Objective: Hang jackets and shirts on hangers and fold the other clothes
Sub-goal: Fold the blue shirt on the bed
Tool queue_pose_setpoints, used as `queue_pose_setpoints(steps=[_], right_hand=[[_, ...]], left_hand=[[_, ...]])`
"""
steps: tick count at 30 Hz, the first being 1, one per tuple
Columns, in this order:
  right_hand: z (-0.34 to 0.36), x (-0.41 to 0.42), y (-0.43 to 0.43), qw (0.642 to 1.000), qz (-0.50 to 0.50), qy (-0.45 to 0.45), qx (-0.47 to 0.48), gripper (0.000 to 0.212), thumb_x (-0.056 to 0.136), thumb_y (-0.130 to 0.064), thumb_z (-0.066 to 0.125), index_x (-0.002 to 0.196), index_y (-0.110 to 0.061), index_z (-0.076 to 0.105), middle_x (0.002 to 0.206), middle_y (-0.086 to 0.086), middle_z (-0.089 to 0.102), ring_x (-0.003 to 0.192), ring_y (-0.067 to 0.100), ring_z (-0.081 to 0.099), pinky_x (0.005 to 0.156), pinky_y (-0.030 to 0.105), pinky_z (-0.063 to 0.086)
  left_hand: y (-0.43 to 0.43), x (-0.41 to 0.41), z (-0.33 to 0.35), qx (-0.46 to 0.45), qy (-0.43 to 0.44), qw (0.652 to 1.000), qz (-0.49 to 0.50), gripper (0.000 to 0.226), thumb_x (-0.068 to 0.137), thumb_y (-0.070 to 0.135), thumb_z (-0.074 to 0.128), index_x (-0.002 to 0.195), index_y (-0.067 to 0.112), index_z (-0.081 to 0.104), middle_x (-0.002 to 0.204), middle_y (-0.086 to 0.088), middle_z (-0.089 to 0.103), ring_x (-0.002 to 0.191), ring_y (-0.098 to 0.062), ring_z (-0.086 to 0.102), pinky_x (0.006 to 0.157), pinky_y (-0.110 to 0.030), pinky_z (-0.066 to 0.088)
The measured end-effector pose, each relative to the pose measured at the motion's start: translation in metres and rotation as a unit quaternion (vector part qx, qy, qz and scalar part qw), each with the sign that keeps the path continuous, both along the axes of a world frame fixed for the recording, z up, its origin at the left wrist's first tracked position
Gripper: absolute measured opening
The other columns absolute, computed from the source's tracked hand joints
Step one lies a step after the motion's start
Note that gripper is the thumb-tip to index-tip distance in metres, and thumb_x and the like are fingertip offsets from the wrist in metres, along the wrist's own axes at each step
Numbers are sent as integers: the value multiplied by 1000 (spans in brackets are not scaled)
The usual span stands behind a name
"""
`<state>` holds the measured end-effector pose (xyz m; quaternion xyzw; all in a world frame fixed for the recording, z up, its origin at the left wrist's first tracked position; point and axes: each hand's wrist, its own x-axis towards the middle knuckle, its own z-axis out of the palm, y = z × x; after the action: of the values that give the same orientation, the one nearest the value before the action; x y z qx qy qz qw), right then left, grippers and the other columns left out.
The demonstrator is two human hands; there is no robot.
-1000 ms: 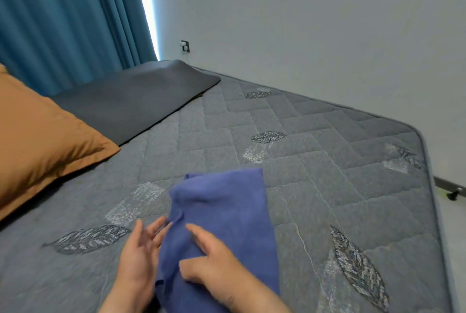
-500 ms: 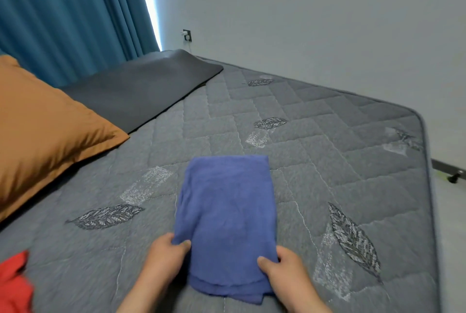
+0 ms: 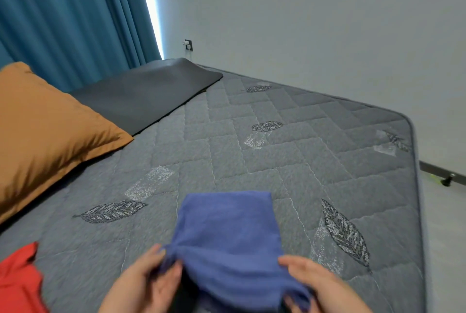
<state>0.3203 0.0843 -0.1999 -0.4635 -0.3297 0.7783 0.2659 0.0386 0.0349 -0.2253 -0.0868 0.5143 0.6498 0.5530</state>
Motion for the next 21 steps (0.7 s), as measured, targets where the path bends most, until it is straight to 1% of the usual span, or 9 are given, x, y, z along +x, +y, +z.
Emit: queue_pose_setpoints(steps=[1,3,5,7,10,11,14,18,21], right_hand=[[4,-7,13,994,-49,90,-22,55,43,7,86,95,3,69,72,20,69,51,26,65,42,27,53],[4,-27,36,984,-118,130,-25,67,58,-11,83,121,-6,61,100,13,72,88,29,68,59,37,60],[-24,-37,51,988,-125,14,84,72,80,-3,72,142,-26,44,133,1,57,117,18,54,87,37,53],[-48,-37,51,950,-91,-121,273,74,89,-2,62,139,-50,34,144,-4,46,119,10,52,96,19,42],[-81,-31,41,836,14,-326,441,60,73,-36,61,123,-63,43,127,-12,59,111,8,57,95,1,34],[-92,-30,38,805,41,-386,448,59,69,-46,57,127,-51,46,125,-4,63,108,14,62,95,9,40],[-107,-35,44,762,53,-470,442,61,67,-55,50,122,-30,55,128,17,62,94,31,71,75,35,55],[-100,-50,63,802,60,-443,396,65,72,-53,53,124,-17,65,143,4,50,123,24,57,99,13,32],[-93,-59,80,785,73,-443,426,51,84,-24,57,133,-11,57,147,-1,44,133,18,47,101,5,18]], left_hand=[[8,3,13,86,-10,996,27,11,97,4,47,107,4,52,73,-24,70,61,-22,72,49,-29,58],[27,20,29,170,114,978,48,36,99,2,41,130,19,46,107,-24,66,91,-21,72,73,-33,60],[36,25,7,188,335,923,-2,55,97,2,49,138,38,42,135,-10,55,120,-14,57,98,-26,48],[33,29,-22,207,599,762,-137,62,89,24,61,136,56,39,148,14,43,137,-4,37,109,-15,30],[32,22,-77,130,843,381,-357,82,70,65,55,144,38,35,156,8,28,149,-10,4,113,-30,14],[33,24,-90,122,858,336,-368,83,67,69,55,140,33,40,153,1,34,149,-14,3,112,-35,14],[41,26,-95,100,881,361,-289,55,78,56,52,126,29,53,135,-8,58,140,-23,31,110,-38,21],[65,13,-68,40,837,487,-247,37,91,47,43,72,23,63,75,7,66,76,-20,63,77,-34,43],[98,-3,-41,-104,720,655,-207,28,90,35,56,68,18,59,68,-1,66,73,-28,63,63,-34,45]])
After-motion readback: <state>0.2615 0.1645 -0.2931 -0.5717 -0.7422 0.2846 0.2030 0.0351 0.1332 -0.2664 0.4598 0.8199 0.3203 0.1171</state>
